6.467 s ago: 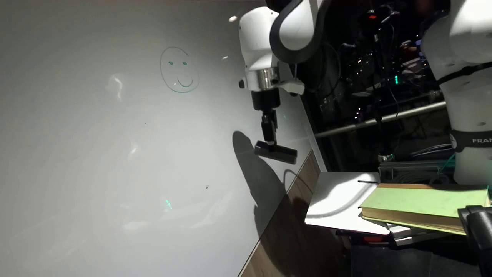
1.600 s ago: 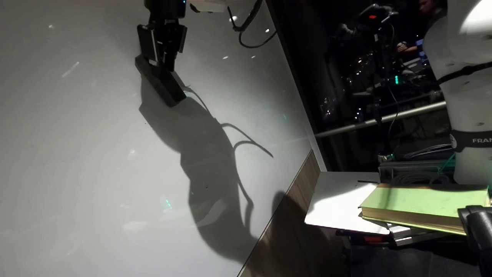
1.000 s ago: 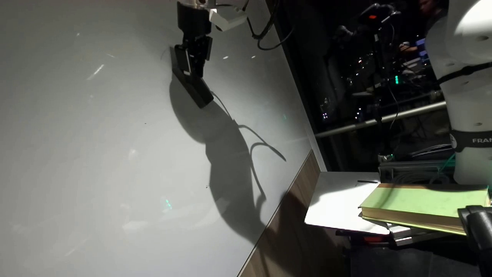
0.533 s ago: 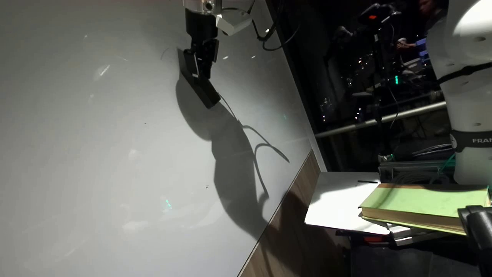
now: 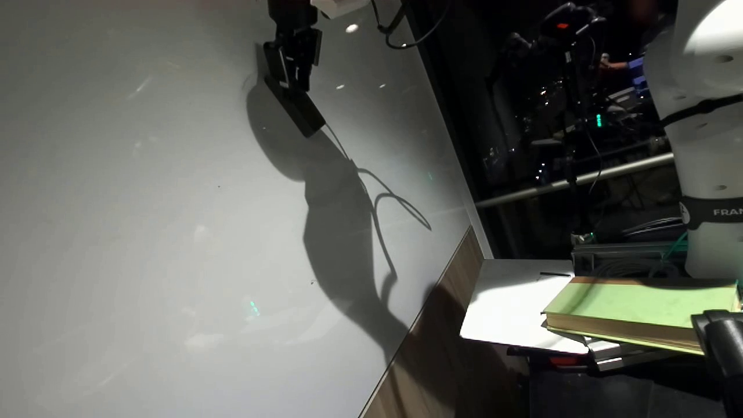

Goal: Use the duster erase the markings on the board

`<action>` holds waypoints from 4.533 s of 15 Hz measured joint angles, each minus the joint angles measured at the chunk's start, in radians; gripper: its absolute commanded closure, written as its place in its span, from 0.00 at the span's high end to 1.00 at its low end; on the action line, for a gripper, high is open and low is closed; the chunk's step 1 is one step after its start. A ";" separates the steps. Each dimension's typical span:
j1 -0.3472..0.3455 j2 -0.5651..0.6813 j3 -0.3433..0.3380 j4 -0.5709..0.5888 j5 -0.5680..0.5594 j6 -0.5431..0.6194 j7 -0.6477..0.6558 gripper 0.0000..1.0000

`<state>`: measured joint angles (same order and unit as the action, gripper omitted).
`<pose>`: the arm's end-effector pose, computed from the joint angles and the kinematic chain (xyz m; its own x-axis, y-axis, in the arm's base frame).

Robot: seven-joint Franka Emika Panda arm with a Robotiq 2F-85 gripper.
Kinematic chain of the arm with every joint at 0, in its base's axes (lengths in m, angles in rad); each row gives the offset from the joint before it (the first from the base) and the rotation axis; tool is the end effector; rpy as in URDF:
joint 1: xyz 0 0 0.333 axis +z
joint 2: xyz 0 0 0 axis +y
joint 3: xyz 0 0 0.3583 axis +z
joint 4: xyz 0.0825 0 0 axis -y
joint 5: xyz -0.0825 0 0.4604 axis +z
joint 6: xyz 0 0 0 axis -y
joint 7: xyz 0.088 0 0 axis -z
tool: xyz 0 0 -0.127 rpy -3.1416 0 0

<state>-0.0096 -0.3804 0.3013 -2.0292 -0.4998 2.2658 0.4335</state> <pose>0.5346 0.1687 0.6864 0.7377 0.1857 0.6491 -0.0518 -0.9430 0.3287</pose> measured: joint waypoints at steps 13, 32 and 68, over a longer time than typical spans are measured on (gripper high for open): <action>0.030 0.087 0.118 0.160 -0.036 -0.080 0.081 0.27; 0.064 0.137 -0.069 -0.459 -0.016 0.062 0.097 0.27; 0.038 0.455 -0.233 -0.524 0.271 0.139 -0.170 0.77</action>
<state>0.0280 0.0749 0.0678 -2.5537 -0.2287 2.4051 0.2638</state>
